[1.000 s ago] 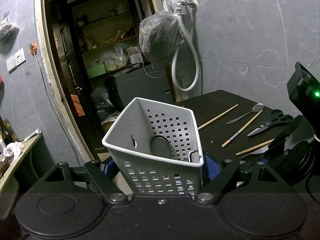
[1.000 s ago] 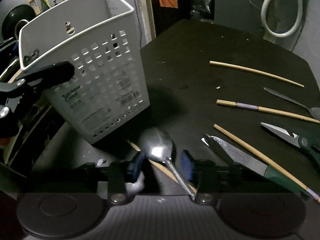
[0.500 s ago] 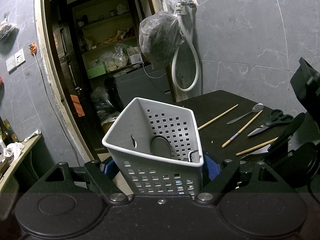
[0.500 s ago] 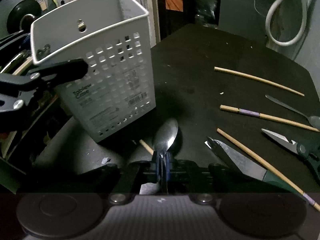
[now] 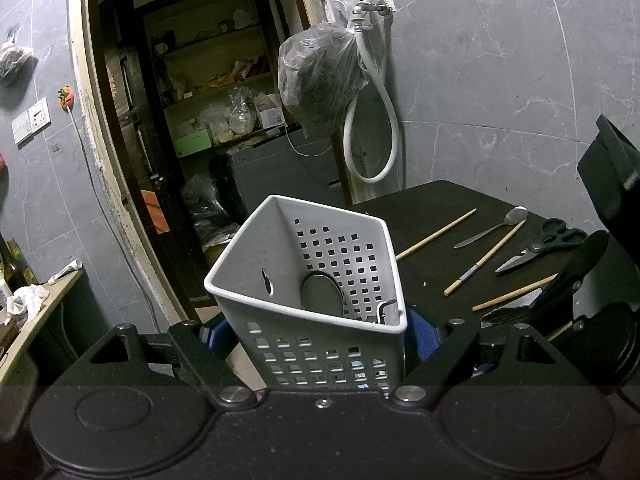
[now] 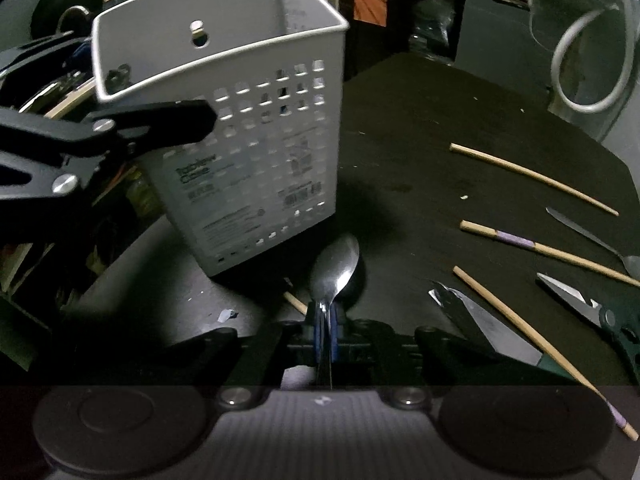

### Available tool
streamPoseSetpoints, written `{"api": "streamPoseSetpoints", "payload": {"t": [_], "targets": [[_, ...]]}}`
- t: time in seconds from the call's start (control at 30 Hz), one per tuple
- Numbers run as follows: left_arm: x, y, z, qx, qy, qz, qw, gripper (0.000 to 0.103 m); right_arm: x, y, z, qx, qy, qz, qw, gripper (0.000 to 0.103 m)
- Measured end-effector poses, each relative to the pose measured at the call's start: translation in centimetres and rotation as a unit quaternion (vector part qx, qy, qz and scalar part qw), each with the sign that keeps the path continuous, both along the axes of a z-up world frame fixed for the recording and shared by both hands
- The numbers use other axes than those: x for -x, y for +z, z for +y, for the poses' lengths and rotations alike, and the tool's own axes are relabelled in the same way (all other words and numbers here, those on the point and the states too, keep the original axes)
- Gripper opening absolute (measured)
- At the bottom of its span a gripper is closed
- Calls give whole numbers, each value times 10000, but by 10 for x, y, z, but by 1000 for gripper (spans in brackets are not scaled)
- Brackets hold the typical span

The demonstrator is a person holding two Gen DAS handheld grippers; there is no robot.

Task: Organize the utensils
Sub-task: 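Lift the metal spoon with the right tool and drop it into the basket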

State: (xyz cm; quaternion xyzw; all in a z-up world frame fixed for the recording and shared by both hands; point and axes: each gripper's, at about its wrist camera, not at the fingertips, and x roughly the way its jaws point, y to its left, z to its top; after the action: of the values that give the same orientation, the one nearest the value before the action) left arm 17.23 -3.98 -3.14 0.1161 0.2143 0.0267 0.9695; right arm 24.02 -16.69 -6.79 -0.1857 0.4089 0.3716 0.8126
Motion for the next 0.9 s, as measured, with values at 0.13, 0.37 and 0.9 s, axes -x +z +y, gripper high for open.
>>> {"api": "streamPoseSetpoints", "payload": {"t": [0.13,0.37,0.9], "targets": [[-1,-1,0,-3,-1,1,10000,85,-2,-1,0,-79,-22,89,9999,7],[-1,-1,0,-4,-1,0,10000,85,-16,-1,-3,-444,-49,348,9984,9],[-1,-1,0,-7,-1,-1,10000,85,-57,-19,-8,-1634,-384,1366,9763,13]]}}
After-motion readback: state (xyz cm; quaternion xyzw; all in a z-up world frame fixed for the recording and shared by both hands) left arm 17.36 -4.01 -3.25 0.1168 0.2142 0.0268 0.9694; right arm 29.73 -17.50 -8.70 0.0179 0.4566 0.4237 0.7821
